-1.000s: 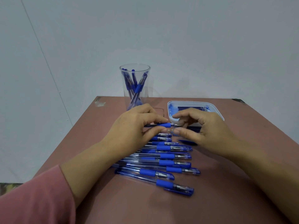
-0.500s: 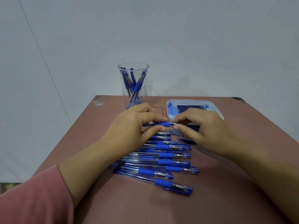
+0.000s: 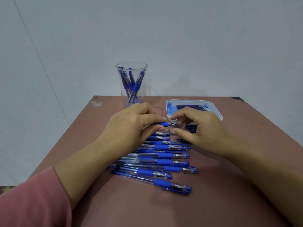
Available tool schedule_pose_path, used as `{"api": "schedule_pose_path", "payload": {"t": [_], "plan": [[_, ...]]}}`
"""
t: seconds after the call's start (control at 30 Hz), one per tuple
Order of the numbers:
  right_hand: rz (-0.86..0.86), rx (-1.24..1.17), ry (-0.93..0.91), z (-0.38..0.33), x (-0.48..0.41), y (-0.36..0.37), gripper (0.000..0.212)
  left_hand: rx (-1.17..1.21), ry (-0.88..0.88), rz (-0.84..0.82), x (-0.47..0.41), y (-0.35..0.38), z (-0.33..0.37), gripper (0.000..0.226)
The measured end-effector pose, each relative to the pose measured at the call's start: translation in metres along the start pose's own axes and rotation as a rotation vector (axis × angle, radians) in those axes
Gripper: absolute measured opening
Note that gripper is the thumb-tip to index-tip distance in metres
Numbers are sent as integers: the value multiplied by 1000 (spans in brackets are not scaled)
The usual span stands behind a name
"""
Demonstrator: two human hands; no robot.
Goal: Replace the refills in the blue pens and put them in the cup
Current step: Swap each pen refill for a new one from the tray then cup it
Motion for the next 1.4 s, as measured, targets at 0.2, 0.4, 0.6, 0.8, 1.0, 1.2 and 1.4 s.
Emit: {"api": "schedule_pose_path", "payload": {"t": [0.2,0.4,0.6,0.8,1.0,1.2,1.4], "plan": [[23,21,-4,-3,-2,0,20,-75,8,18,-1,0,4,35],[92,187,-60,-6,-2,2,12,-3,-55,31,2,4,2,36],[58,208,-57,-13,-2,1,22,63,-85,3,2,7,3,36],[55,163,-36,-12,1,-1,9,142,-124,34,3,7,2,33],[-115,32,109,-2,-2,-7,15,57,-90,3,1,9,5,36],[-438,246,220,28,10,-22,18,-29,-100,14,1,-1,-5,37],[-530,296,259,25,13,-19,19,-10,-123,-7,1,2,-9,30]]}}
Point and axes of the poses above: each hand's wrist, its own x-axis away from the middle knuckle, its own y-axis out of the palm, z = x × y, the point moved 4 cm from there along -x, towards the middle knuckle, and after that the axes turned 8 degrees about x, right-handed, at the moved point
